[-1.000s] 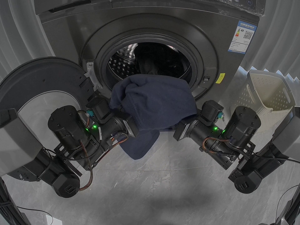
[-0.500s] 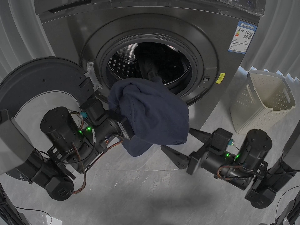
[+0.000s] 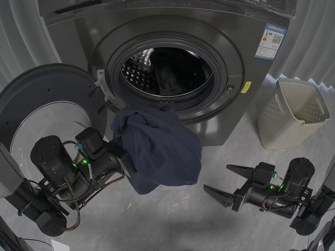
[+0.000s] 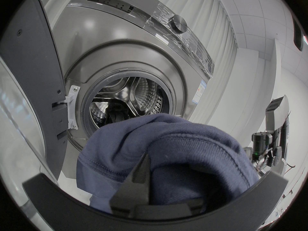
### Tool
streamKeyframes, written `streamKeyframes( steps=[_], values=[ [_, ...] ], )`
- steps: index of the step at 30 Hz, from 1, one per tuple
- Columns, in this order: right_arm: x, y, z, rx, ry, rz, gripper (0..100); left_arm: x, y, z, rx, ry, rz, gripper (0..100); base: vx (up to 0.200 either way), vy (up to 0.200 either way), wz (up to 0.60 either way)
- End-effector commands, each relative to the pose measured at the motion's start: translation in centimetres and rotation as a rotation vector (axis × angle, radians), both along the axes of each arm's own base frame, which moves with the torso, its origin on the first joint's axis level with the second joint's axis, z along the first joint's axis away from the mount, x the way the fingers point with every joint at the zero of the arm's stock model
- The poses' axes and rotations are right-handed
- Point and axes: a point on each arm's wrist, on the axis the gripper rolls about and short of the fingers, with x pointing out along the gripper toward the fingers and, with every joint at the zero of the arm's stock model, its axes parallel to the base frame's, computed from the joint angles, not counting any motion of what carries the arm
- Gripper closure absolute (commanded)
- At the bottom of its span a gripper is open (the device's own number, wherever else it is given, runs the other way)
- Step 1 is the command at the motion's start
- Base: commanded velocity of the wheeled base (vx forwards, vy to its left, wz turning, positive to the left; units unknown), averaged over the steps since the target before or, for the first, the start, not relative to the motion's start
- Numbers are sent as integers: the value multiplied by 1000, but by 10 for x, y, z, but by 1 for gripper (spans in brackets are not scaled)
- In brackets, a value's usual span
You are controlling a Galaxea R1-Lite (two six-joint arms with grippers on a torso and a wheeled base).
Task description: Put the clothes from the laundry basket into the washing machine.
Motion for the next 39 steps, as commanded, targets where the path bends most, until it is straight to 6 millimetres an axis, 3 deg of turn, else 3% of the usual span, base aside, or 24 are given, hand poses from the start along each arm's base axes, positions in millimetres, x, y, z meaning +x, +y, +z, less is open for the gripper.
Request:
streamKeyframes(
  steps=[1,11,19,28,39],
  values=[
    [25,-7,3,21,-25,-84,0,-6,5,-2,10,12,-2,100,0,0,0],
    [26,-4,5,29,-36,-106,0,0,-5,-15,40,43,-21,100,140,0,0],
    [20,2,-6,-1,3,-84,0,14,-16,-23,64,42,-16,100,200,0,0],
    [8,6,-11,-23,26,-41,0,17,-18,-15,43,10,-18,100,200,0,0],
    [2,11,-10,-22,23,-12,0,23,-27,-6,16,-26,-28,100,0,0,0]
  ],
)
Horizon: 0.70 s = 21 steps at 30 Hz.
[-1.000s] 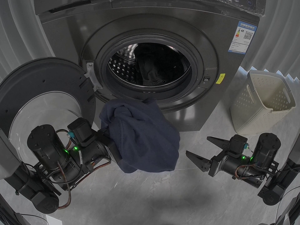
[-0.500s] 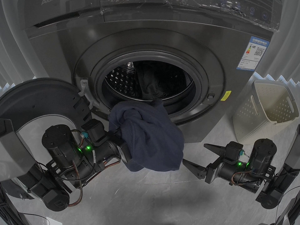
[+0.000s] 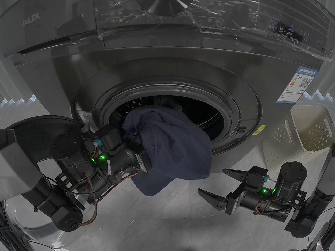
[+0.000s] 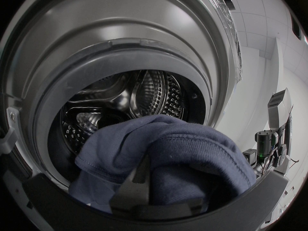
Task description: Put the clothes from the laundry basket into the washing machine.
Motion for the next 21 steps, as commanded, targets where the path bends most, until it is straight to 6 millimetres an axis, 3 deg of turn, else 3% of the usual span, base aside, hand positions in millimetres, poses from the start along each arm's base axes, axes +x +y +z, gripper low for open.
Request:
streamKeyframes(
  steps=[1,5,14,21],
  values=[
    [-2,2,0,1,-2,10,0,3,-4,0,-2,-4,-3,100,0,0,0],
    [-4,4,1,3,-4,24,0,12,-11,-8,16,-1,0,100,0,0,0],
    [-6,3,0,0,4,25,0,55,-42,-32,27,-14,69,100,0,0,0],
    [-7,5,-1,-3,7,32,0,84,-55,-34,24,-6,83,100,0,0,0]
  ],
)
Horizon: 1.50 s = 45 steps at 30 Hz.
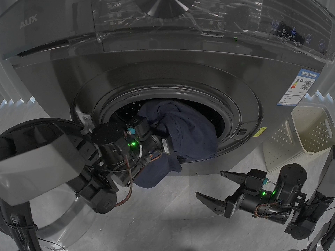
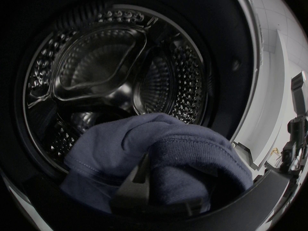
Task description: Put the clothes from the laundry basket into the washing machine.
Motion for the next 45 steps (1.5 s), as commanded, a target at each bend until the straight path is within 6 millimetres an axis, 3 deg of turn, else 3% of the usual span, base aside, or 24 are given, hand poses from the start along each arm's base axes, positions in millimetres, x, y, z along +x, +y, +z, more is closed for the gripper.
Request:
streamKeyframes(
  steps=[1,8,10,17,22,29,30,34,37,45],
  values=[
    [-1,1,-1,-2,5,6,0,23,-11,-12,10,31,11,100,0,0,0],
    [-1,1,-1,-3,7,5,0,42,-18,-6,-5,47,23,100,0,0,0],
    [0,2,-1,1,6,6,0,54,-24,-14,8,73,27,100,0,0,0],
    [0,2,-2,1,8,7,0,89,-33,-11,-14,57,76,100,0,0,0],
    [1,3,-2,2,7,7,0,115,-40,9,-91,27,157,100,0,0,0],
    [2,4,-2,4,4,9,0,132,-38,15,-123,11,202,100,0,0,0],
    [2,4,-1,5,3,9,0,132,-38,15,-122,14,205,0,0,0,0],
    [2,5,-1,6,2,9,0,125,-38,12,-123,49,201,0,0,0,0],
    [3,6,-1,8,0,9,0,108,-31,23,-82,106,186,0,0,0,0],
    [1,9,0,11,-4,24,0,84,-19,13,34,247,147,0,0,0,0]
  ],
)
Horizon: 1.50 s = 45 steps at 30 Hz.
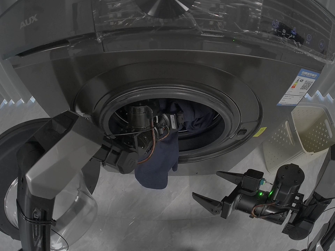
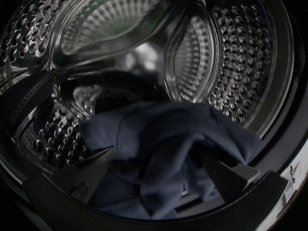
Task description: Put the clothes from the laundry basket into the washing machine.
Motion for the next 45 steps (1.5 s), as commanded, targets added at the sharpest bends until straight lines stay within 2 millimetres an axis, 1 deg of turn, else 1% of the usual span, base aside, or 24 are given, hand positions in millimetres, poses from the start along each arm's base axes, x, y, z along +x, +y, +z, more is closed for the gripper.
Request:
streamKeyframes(
  steps=[1,6,8,11,12,17,21,23,26,29,31,33,35,36,38,39,44,45],
  values=[
    [-1,2,0,2,-2,8,0,-20,10,8,37,62,-29,0,0,0,0],
    [0,3,1,6,-7,8,0,-19,10,-15,90,144,-49,0,0,0,0],
    [0,3,1,6,-7,8,0,-12,10,-25,100,156,-41,0,0,0,0],
    [-1,4,2,6,-11,-1,0,-5,9,-31,117,158,-37,0,0,0,0],
    [-1,4,2,7,-10,-4,0,-2,11,-31,116,155,-31,100,0,0,0],
    [2,6,6,21,-26,-10,0,7,10,-29,112,150,-23,100,0,0,0],
    [3,7,7,28,-34,-12,0,9,3,-22,66,135,-48,100,0,0,0],
    [4,8,8,34,-37,-12,0,18,-7,-16,-50,125,-44,100,0,0,0],
    [4,8,9,37,-41,-12,0,23,-15,4,-160,88,-51,100,0,0,0],
    [9,7,12,47,-52,-27,0,32,-19,25,-227,1,-41,100,0,0,0],
    [11,8,15,56,-62,-30,0,34,-20,40,-256,-44,-35,100,0,0,0],
    [11,8,15,59,-66,-32,0,35,-20,46,-264,-54,-34,100,0,0,0],
    [12,8,16,61,-67,-30,0,34,-20,45,-260,-47,-34,100,0,0,0],
    [12,8,15,60,-66,-30,0,33,-20,44,-259,-46,-34,0,0,0,0],
    [11,9,15,61,-64,-29,0,31,-20,40,-250,-31,-34,0,0,0,0],
    [11,9,15,62,-66,-29,0,27,-21,40,-244,-20,-37,0,0,0,0],
    [11,9,16,62,-66,-29,0,1,-13,34,-161,77,-45,0,0,0,0],
    [11,9,16,62,-66,-29,0,-8,-9,34,-113,105,-50,0,0,0,0]
  ],
)
